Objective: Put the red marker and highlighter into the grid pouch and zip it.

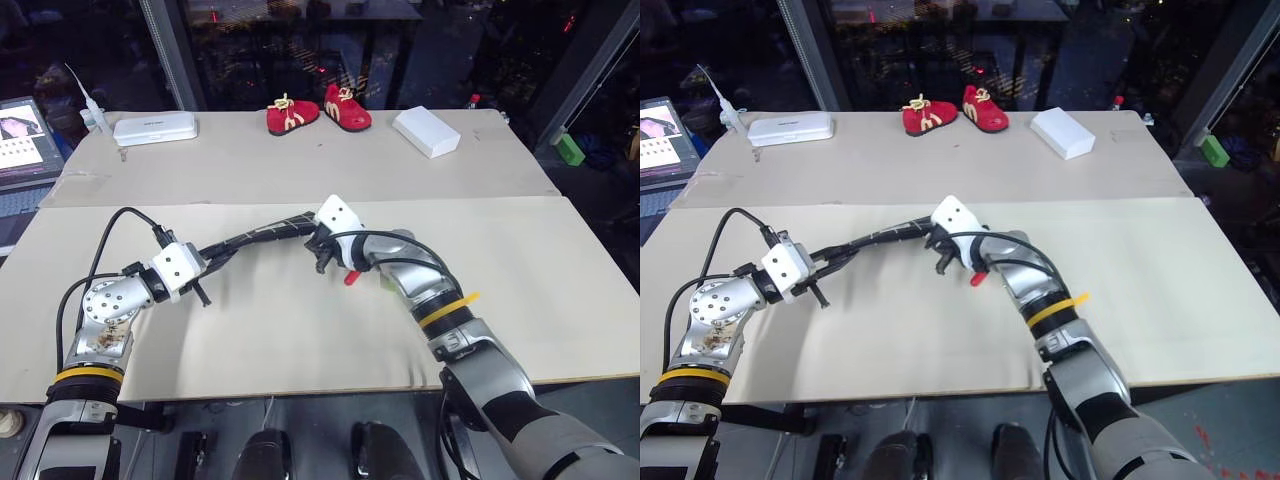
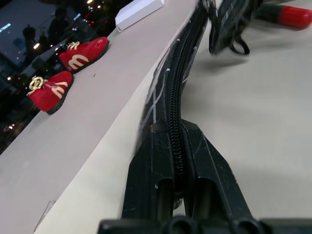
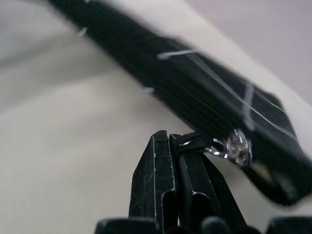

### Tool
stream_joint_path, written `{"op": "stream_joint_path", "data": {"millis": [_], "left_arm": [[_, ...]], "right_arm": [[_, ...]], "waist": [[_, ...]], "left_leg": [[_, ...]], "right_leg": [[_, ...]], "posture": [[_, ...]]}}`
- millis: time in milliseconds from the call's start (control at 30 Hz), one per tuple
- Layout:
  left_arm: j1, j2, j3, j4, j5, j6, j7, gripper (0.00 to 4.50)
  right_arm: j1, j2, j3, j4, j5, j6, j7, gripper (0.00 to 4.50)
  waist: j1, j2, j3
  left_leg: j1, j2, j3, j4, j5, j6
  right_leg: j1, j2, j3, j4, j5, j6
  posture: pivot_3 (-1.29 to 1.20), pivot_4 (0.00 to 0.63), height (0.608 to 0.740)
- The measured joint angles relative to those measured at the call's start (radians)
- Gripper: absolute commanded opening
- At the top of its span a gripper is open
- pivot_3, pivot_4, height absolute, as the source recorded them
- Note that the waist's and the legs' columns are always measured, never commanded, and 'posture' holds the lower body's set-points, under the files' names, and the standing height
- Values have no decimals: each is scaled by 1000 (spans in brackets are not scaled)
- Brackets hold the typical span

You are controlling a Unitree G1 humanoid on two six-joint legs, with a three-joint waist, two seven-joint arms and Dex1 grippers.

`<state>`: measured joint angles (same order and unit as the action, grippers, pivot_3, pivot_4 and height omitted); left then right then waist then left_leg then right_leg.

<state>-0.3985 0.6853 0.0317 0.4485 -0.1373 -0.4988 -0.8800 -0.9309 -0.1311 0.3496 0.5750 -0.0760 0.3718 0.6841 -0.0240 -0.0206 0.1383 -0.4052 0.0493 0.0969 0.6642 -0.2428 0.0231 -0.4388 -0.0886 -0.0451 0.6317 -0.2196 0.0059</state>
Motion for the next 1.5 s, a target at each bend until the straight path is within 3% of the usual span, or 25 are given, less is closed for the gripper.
{"op": "stream_joint_path", "data": {"millis": [433,567,1000,1067,1100,1300,1500], "left_arm": [[-61,-25,-17,61,15,-15,-46,0],[-92,-35,-25,86,17,-23,-66,0],[-136,-50,-33,142,18,-52,-115,0],[-141,-52,-33,146,18,-59,-117,0],[-141,-54,-34,147,18,-62,-118,0],[-138,-59,-35,146,17,-64,-118,0],[-95,-54,-29,123,13,-61,-119,0]], "right_arm": [[-122,51,30,93,-51,-85,68,55],[-106,42,72,45,-61,-104,160,55],[-105,117,36,30,-18,-51,224,55],[-105,127,35,31,-19,-52,213,687],[-106,130,31,36,-19,-57,199,782],[-75,74,24,-32,-4,-24,239,2879],[154,-158,-32,-469,184,238,422,2879]], "waist": [[0,0,0],[1,0,0],[0,0,0],[0,0,0],[0,0,0],[1,0,0],[12,0,0]], "left_leg": [[-1,0,0,0,0,0],[-1,0,0,0,0,0],[-1,0,0,0,0,0],[-1,0,-1,0,0,0],[-1,0,0,0,0,0],[-1,0,-1,0,0,0],[-3,-1,-3,1,0,0]], "right_leg": [[0,0,0,1,0,0],[0,0,-1,2,0,0],[0,0,-1,4,0,0],[0,0,-1,4,0,0],[0,0,-1,4,0,0],[0,0,-1,4,0,0],[1,-1,-2,1,0,0]], "posture": [[0,150,740],[0,150,740],[0,150,740],[0,150,740],[0,150,740],[0,150,740],[0,150,740]]}}
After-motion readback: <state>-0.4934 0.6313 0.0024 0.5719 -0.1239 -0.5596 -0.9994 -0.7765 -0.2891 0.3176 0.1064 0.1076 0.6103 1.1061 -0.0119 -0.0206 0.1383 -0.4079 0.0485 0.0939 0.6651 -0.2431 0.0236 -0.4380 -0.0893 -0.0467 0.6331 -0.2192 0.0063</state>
